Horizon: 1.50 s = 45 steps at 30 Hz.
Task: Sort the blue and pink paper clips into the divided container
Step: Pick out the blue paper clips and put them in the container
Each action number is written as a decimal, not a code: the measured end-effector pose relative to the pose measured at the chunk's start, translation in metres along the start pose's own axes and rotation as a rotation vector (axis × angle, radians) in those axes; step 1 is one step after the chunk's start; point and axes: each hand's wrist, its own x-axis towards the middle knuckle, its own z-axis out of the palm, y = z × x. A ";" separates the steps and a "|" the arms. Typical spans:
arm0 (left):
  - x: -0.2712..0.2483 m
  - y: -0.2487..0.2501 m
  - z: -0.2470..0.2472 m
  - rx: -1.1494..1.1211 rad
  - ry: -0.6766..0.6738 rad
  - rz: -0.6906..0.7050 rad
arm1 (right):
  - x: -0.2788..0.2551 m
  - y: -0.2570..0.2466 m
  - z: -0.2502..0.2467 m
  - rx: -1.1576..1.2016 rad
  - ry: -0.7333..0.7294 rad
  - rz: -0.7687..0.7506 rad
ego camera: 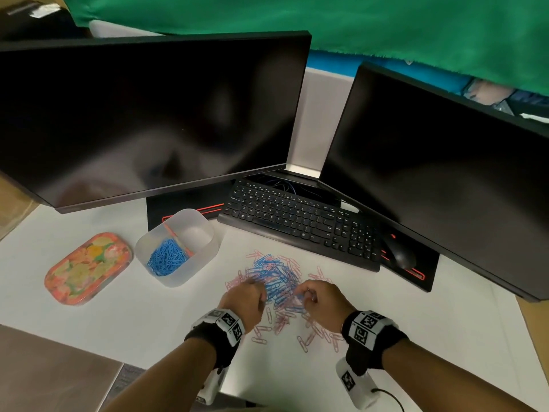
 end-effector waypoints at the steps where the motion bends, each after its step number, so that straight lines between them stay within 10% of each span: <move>1: 0.000 0.000 -0.001 -0.026 -0.003 -0.007 | 0.001 -0.001 -0.002 0.037 -0.005 0.022; 13: -0.002 -0.003 -0.028 -0.770 0.036 -0.224 | 0.010 -0.015 -0.005 0.958 -0.013 0.386; 24: -0.018 -0.008 -0.077 -1.760 0.069 -0.516 | 0.043 -0.097 0.000 0.823 -0.255 0.295; 34: -0.035 -0.067 -0.149 -1.634 0.460 -0.596 | 0.094 -0.229 0.043 0.611 -0.397 0.185; 45: -0.034 -0.080 -0.159 -1.356 0.559 -0.707 | 0.116 -0.259 0.061 0.476 -0.410 0.219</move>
